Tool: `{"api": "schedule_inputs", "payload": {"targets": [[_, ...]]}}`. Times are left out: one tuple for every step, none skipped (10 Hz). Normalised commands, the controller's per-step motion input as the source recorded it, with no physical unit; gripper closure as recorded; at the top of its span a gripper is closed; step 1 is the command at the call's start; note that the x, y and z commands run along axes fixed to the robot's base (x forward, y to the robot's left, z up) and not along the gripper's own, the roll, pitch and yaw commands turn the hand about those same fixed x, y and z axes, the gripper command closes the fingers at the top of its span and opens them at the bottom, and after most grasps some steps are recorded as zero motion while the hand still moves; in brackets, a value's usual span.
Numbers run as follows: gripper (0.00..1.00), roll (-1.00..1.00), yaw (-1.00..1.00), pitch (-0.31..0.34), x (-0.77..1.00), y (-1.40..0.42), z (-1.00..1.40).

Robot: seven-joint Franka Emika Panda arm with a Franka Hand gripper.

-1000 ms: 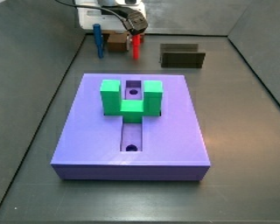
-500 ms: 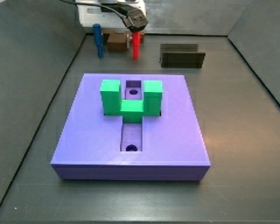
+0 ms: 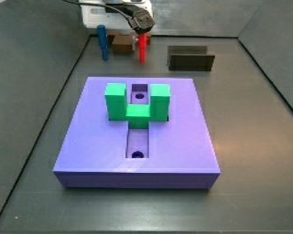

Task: Pick up the brown object. Move up. Place the brown object on the fixture. Regrasp the brown object. Move to above the board. Insert the brown object.
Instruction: Pick up the brown object.

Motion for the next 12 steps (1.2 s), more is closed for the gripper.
{"api": "schedule_inputs", "payload": {"targets": [[1.00, 0.00, 0.00, 0.000, 0.00, 0.00, 0.00], [1.00, 0.00, 0.00, 0.000, 0.00, 0.00, 0.00], [1.00, 0.00, 0.00, 0.000, 0.00, 0.00, 0.00], [1.00, 0.00, 0.00, 0.000, 0.00, 0.00, 0.00], [1.00, 0.00, 0.00, 0.000, 0.00, 0.00, 0.00], [1.00, 0.00, 0.00, 0.000, 0.00, 0.00, 0.00], [1.00, 0.00, 0.00, 0.000, 0.00, 0.00, 0.00], [1.00, 0.00, 0.00, 0.000, 0.00, 0.00, 0.00], [1.00, 0.00, 0.00, 0.000, 0.00, 0.00, 0.00], [1.00, 0.00, 0.00, 0.000, 0.00, 0.00, 0.00], [1.00, 0.00, 0.00, 0.000, 0.00, 0.00, 0.00], [1.00, 0.00, 0.00, 0.000, 0.00, 0.00, 0.00]]}}
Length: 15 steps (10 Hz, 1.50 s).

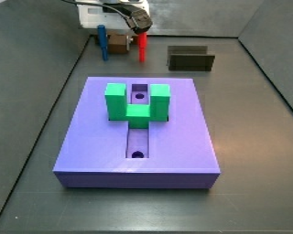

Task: Pick up the brown object. Move up. Place the brown object on the fixture. Regrasp the brown object. Move to above the board. Insert the brown object.
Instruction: Pick up the brown object, then move up, then place the brown object on the fixture.

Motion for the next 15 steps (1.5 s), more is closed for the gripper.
{"api": "schedule_inputs", "payload": {"targets": [[1.00, 0.00, 0.00, 0.000, 0.00, 0.00, 0.00], [1.00, 0.00, 0.00, 0.000, 0.00, 0.00, 0.00], [1.00, 0.00, 0.00, 0.000, 0.00, 0.00, 0.00], [1.00, 0.00, 0.00, 0.000, 0.00, 0.00, 0.00], [1.00, 0.00, 0.00, 0.000, 0.00, 0.00, 0.83], [1.00, -0.01, -0.03, 0.018, -0.05, -0.04, 0.82], [1.00, 0.02, -0.03, 0.023, -0.09, -0.03, 0.56], [1.00, 0.06, -0.02, 0.003, -0.05, -0.01, 0.26], [1.00, -0.06, 0.00, 0.000, 0.00, 0.00, 0.00], [1.00, -0.75, -0.07, 0.083, 0.37, 0.18, 0.29], [1.00, -1.00, -0.21, 0.086, 0.43, 0.15, 0.54], [1.00, -1.00, -0.25, 0.040, 0.49, 0.07, 0.47], [1.00, -1.00, -0.30, 0.009, 0.59, 0.00, 0.39], [1.00, -1.00, -0.30, 0.000, 0.62, 0.00, 0.34], [1.00, -1.00, -0.30, 0.000, 0.61, 0.00, 0.33]]}}
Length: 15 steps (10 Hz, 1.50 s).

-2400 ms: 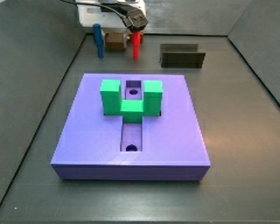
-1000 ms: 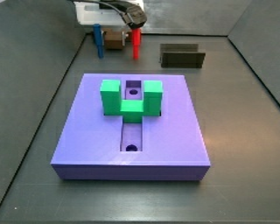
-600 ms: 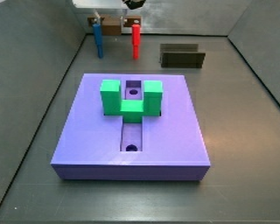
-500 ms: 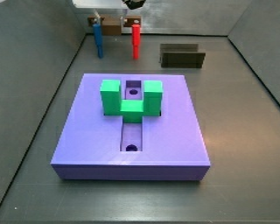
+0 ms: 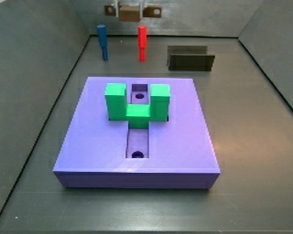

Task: Pick up the brown object. Move up. Place the brown object on the fixture. Regrasp the brown object. Move to above the board. Insert the brown object.
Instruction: Place the brown object on the fixture.

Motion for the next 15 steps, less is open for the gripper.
{"api": "schedule_inputs", "payload": {"targets": [[1.00, -1.00, -0.29, 0.000, 0.57, 0.00, 0.28], [1.00, -1.00, -0.28, 0.000, 0.57, 0.00, 0.28], [1.00, -1.00, -0.28, 0.000, 0.57, 0.00, 0.27], [1.00, -1.00, -0.25, 0.000, 0.61, 0.00, 0.23], [1.00, -1.00, -0.19, 0.000, 0.71, 0.00, 0.12], [1.00, -1.00, -0.15, 0.000, 0.80, 0.00, 0.00], [1.00, -0.99, -0.12, 0.000, 0.87, 0.00, 0.00], [1.00, -0.94, -0.11, 0.040, 0.89, 0.00, 0.01], [1.00, -0.92, -0.10, 0.057, 0.90, -0.01, 0.05], [1.00, -0.91, -0.06, 0.069, 0.89, -0.02, 0.10], [1.00, -0.91, -0.02, 0.074, 0.87, -0.01, 0.11], [1.00, -0.92, -0.01, 0.089, 0.87, -0.02, 0.11], [1.00, -0.87, -0.01, 0.066, 0.90, -0.01, 0.00], [1.00, -0.87, 0.00, 0.060, 0.90, -0.01, 0.00], [1.00, -0.85, 0.00, 0.069, 0.91, -0.02, 0.00]]}}
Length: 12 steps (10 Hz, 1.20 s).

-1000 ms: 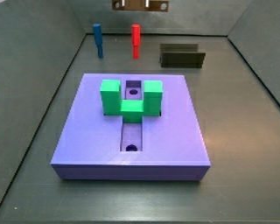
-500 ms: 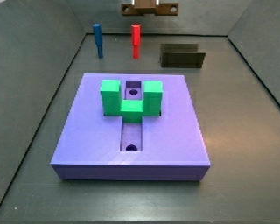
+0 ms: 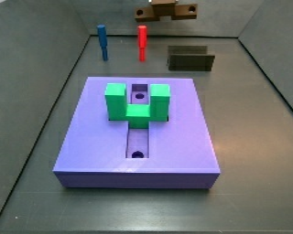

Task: Pick up the brown object. Move up. Place the brown object on the fixture. Regrasp the brown object. Move to above the board. Insert the brown object.
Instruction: Place the brown object on the fixture.

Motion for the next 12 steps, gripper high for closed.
{"api": "schedule_inputs", "payload": {"targets": [[1.00, -0.80, 0.00, 0.100, 0.93, -0.04, 0.00], [1.00, -0.74, 0.00, 0.171, 0.92, -0.06, 0.05], [1.00, -0.71, 0.00, 0.200, 0.92, -0.07, 0.08], [1.00, -0.71, 0.00, 0.194, 0.92, -0.07, 0.09], [1.00, -0.75, 0.00, 0.231, 0.82, -0.02, 0.12], [1.00, -0.18, 0.03, 0.000, 0.00, 0.01, 0.00], [1.00, 0.00, 0.00, 0.000, 0.00, 0.00, -0.02], [1.00, -0.14, -0.03, -0.026, 0.52, -0.10, -0.10], [1.00, -0.29, 0.00, -0.074, 0.72, -0.22, -0.04], [1.00, -0.29, 0.00, -0.043, 0.78, -0.28, -0.03], [1.00, -0.29, 0.00, -0.040, 0.79, -0.27, -0.04], [1.00, -0.29, 0.00, -0.066, 0.80, -0.22, -0.06]]}}
